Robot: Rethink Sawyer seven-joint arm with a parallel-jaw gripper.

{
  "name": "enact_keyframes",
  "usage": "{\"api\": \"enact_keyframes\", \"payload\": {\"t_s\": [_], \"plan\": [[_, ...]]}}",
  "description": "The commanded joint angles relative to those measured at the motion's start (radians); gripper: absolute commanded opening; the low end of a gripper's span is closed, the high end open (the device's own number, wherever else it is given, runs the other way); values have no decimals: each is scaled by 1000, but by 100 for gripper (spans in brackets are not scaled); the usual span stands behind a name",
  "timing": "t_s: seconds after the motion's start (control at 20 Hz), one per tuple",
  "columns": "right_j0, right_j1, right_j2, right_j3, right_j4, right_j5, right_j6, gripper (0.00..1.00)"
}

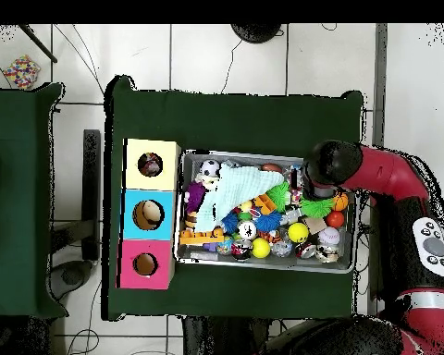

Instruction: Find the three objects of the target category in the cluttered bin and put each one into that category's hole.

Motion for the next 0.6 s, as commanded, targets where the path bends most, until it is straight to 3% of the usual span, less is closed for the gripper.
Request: {"api": "enact_keyframes", "payload": {"t_s": [0.05,0.6], "plan": [[-11,19,70,49,-43,-8,-224,100],[-5,24,72,28,-45,13,-229,100]]}}
